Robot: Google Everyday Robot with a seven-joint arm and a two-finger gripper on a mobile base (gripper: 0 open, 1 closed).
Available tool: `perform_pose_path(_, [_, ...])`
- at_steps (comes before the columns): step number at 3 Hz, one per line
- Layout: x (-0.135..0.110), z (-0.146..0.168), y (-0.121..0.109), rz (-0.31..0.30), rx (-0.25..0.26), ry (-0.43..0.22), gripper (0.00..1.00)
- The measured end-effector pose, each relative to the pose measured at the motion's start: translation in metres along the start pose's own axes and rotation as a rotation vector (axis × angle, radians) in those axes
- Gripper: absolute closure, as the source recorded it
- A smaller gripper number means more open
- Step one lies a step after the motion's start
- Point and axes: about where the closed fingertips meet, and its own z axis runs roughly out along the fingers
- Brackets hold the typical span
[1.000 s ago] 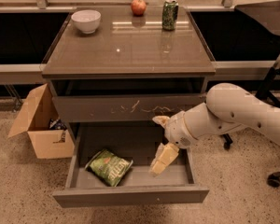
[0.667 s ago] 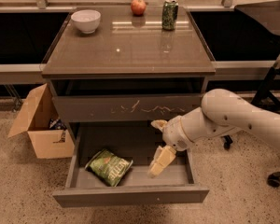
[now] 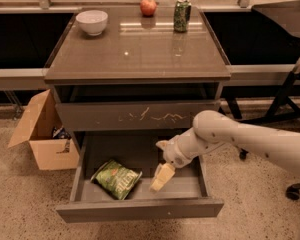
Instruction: Pick green jalapeno chip bag from middle drawer and place on counter
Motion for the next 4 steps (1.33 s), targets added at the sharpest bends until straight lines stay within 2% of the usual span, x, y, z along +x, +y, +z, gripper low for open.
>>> perform_pose_path(1, [0.015, 0.047, -0.027, 0.005, 0.057, -0.003, 0.0])
perform_pose_path(2, [0.015, 0.047, -0.027, 0.005, 0.057, -0.003, 0.0])
perform_pose_path(3, [0.01, 0.072, -0.036, -0.006, 0.04, -0.019, 0.0])
perform_pose_path(4, [-0.009, 0.124, -0.056, -0.027, 0.027, -0.056, 0.0])
